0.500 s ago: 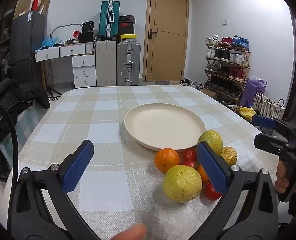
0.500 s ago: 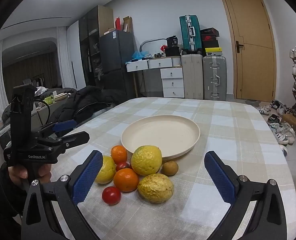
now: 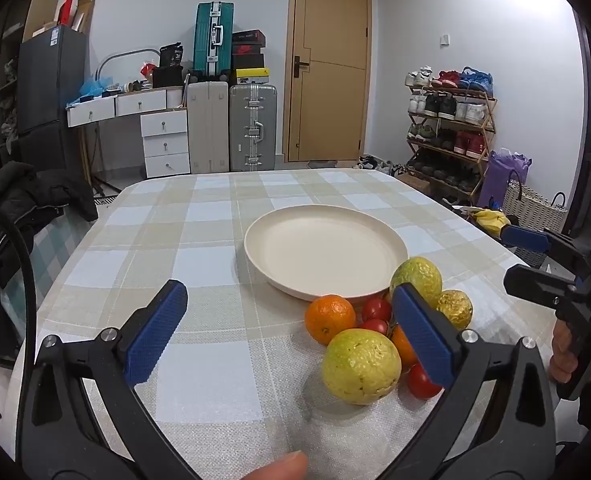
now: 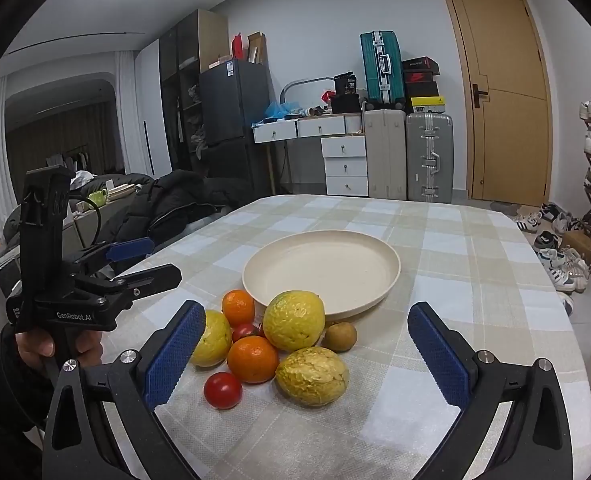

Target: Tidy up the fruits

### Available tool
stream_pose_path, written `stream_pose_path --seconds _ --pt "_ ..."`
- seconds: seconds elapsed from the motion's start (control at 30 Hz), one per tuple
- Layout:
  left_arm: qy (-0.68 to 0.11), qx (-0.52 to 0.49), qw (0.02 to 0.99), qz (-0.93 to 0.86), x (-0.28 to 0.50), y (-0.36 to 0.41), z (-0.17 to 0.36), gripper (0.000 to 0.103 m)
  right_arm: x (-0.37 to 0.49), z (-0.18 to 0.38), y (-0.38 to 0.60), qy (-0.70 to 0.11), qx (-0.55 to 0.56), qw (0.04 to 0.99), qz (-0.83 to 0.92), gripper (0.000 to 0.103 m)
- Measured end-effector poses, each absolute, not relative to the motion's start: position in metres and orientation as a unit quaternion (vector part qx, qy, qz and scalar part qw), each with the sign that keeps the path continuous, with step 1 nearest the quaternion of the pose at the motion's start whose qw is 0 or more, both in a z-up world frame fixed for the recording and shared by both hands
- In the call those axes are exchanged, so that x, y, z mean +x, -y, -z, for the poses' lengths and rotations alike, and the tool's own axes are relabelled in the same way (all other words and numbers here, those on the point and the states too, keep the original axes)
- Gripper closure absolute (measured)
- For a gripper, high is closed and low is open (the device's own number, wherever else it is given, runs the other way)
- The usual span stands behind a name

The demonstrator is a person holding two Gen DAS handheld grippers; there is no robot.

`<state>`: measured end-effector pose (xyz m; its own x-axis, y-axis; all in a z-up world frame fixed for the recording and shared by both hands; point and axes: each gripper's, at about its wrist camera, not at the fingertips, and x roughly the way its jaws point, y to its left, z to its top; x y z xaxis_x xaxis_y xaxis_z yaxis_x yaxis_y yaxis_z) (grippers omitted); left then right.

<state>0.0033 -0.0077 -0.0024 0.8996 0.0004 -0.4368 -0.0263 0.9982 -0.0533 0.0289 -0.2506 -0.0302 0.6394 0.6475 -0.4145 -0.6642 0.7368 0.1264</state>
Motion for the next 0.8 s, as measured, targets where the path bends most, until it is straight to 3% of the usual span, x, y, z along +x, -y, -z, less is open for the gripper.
stream_pose_path --seconds 0.8 --pt "-0.226 -0.028 0.974 -0.009 0.0016 0.0054 0.0021 0.001 0.0263 0.0293 0.2536 -0.216 -0.025 0.908 -0.358 0.0"
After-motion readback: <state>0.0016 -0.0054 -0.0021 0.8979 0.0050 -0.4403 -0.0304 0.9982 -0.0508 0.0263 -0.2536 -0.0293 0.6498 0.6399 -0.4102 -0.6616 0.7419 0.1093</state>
